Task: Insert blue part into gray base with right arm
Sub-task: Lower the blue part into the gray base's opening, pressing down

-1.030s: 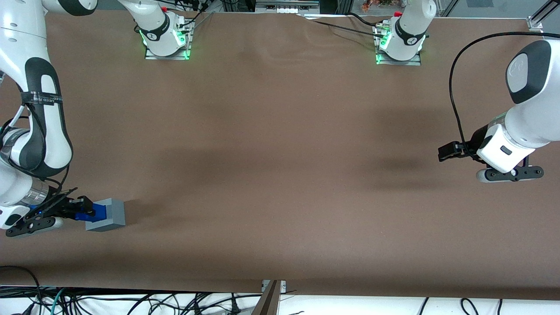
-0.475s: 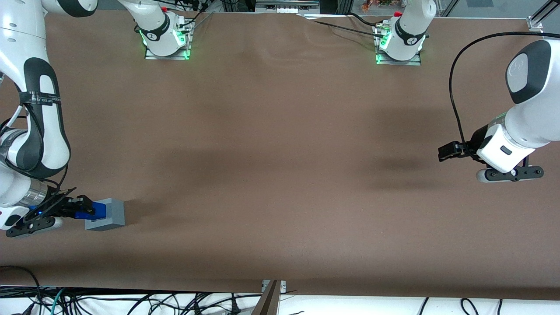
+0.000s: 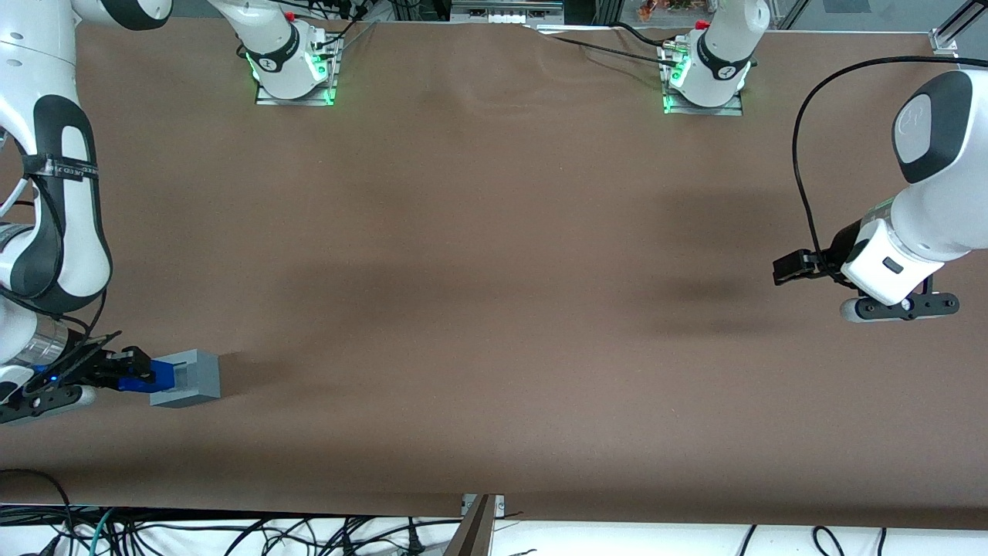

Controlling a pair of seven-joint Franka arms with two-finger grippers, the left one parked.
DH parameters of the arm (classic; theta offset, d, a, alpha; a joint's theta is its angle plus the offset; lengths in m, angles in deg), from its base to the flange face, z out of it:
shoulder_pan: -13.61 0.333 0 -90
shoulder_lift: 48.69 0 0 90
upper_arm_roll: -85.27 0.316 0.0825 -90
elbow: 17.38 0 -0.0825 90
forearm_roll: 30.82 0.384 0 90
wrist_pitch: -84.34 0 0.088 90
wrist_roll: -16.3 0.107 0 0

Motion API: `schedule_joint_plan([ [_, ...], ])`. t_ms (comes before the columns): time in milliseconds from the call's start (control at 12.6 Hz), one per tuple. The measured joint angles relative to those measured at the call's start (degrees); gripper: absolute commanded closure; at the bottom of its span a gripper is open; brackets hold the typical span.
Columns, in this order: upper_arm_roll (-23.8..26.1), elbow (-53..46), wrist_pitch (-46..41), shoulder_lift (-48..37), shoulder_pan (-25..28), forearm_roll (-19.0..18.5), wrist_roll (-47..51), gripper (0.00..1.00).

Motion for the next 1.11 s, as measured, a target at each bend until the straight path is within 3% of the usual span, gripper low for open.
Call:
schedule_joint_plan([
  [1109, 0.0, -0.2, 0.1, 1.8, 0.0, 0.0, 0.1, 0.65],
])
